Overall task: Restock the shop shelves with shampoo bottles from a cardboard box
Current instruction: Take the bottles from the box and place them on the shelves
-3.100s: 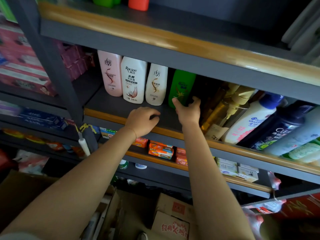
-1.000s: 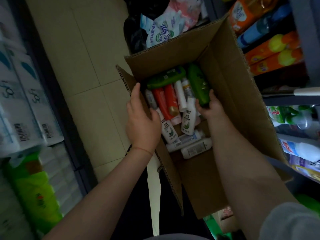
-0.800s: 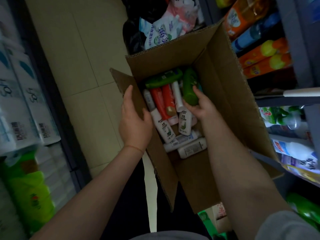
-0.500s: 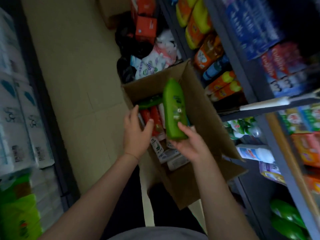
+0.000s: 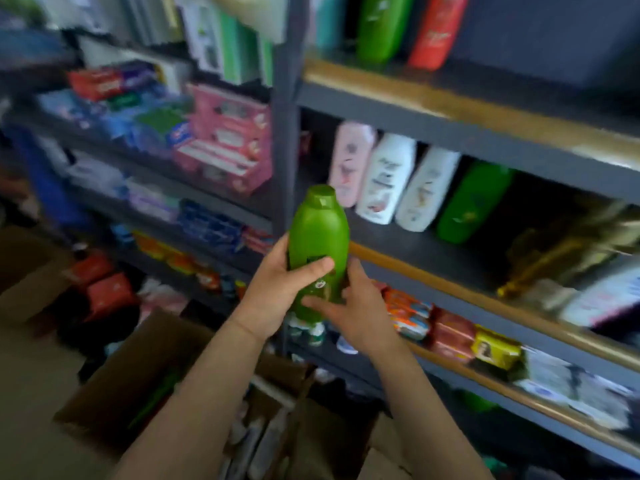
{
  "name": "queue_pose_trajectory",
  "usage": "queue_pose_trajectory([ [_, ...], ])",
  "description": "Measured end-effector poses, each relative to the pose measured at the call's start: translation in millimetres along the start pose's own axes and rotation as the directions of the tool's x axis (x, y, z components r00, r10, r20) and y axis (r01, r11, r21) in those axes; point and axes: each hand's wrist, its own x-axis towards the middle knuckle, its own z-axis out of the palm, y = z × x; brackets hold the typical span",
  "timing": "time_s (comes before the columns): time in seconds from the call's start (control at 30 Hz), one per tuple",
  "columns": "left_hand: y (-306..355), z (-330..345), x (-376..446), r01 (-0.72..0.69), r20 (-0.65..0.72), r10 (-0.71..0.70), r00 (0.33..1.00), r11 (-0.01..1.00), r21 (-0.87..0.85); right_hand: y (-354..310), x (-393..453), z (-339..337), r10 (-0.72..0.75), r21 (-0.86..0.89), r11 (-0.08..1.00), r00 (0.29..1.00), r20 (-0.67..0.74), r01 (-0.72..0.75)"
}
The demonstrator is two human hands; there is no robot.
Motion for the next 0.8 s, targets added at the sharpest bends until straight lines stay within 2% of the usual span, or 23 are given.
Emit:
queue_pose_trajectory([
  [0.07, 14.1, 49.7, 16.6, -0.085, 0.146, 0.064, 0.987, 0.986, 0.142, -3.2, -4.2, -49.9, -0.020, 0.012, 1.000, 0.986, -0.163, 0.022],
  [0.13, 24.7, 96.3, 31.0, -0.189, 0.236, 0.129, 0.963, 0.949, 0.254, -0.7, -10.1, -94.2, -0.030, 0.061, 0.997, 0.952, -0.304, 0.050],
  [0.2, 25.1, 131.7, 47.6, -0.302, 0.308, 0.191, 0.932, 0.880, 0.366, 6.5, -12.7, -129.1, -0.051, 0.034, 0.997, 0.901, -0.431, 0.073],
  [0.27, 17.2, 155.5, 62.8, -0.376, 0.380, 0.194, 0.904, 0.785, 0.492, 17.4, -11.6, -154.3, -0.045, -0.016, 0.999, 0.868, -0.494, 0.042],
  [0.33, 4.9, 169.6, 73.1, -0.391, 0.408, 0.159, 0.899, 0.711, 0.584, 28.4, -7.2, -170.6, -0.020, -0.058, 0.998, 0.859, -0.512, -0.012],
  [0.43, -13.4, 179.3, 86.4, -0.368, 0.418, 0.100, 0.903, 0.684, 0.630, 43.3, 3.7, -182.8, 0.011, -0.097, 0.993, 0.869, -0.495, -0.068],
  [0.63, -25.6, 195.6, 122.5, -0.299, 0.392, -0.035, 0.919, 0.584, 0.755, 71.9, 41.9, -192.3, 0.177, -0.043, 0.975, 0.872, -0.456, -0.220],
  [0.8, -39.1, 197.2, 141.3, -0.185, 0.349, -0.137, 0.927, 0.643, 0.743, 95.6, 73.0, -189.1, 0.279, -0.075, 0.933, 0.842, -0.462, -0.351],
])
